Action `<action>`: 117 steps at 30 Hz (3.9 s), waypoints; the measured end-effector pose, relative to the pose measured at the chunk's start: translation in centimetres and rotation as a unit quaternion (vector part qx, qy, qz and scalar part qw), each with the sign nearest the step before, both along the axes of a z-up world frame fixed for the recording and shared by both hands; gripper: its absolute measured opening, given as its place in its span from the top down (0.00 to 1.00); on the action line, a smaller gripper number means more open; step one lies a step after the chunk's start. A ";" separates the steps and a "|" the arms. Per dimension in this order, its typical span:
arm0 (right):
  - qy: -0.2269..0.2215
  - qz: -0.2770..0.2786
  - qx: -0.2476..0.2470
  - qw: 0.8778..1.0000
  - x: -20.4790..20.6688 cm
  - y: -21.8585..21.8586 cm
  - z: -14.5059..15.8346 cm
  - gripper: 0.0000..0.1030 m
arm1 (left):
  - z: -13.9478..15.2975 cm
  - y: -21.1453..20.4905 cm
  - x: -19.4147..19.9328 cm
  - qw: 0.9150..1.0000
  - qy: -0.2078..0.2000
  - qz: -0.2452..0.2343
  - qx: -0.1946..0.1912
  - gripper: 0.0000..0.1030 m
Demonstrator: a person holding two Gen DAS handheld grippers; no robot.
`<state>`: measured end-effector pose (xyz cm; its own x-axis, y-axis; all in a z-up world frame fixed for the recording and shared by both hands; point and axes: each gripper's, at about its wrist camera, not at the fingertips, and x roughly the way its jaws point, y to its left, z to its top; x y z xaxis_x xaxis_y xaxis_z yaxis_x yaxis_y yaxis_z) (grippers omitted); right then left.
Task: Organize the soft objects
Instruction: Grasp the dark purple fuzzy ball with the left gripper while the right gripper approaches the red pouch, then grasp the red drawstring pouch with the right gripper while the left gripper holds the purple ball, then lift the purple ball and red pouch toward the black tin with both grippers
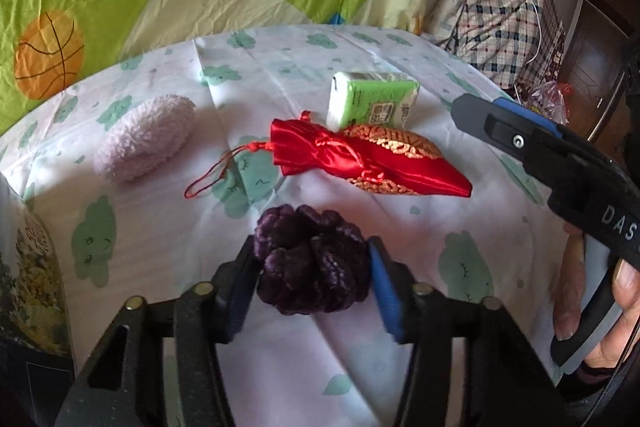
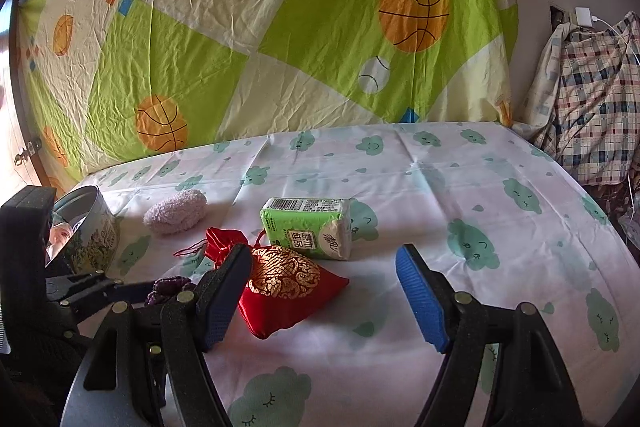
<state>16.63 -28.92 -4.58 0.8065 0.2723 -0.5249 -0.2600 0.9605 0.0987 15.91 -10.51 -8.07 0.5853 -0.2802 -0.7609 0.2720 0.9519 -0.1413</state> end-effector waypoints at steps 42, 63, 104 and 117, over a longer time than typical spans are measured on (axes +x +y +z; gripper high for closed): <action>0.068 0.115 -0.089 0.987 2.8 6.5 -2.4 0.83 | 3.5 5.8 -4.7 0.976 -0.175 0.127 -0.030 0.62; -0.038 0.084 -0.036 0.995 -0.6 4.6 0.2 0.83 | 4.1 6.4 -6.1 0.965 -0.216 0.147 -0.034 0.62; -0.139 0.054 0.026 0.988 -5.7 4.6 1.7 0.83 | 5.2 6.3 -8.8 0.943 -0.287 0.168 -0.014 0.62; -0.144 0.055 0.036 0.987 -6.1 5.1 1.7 0.83 | 5.3 6.7 -9.3 0.941 -0.291 0.174 -0.011 0.62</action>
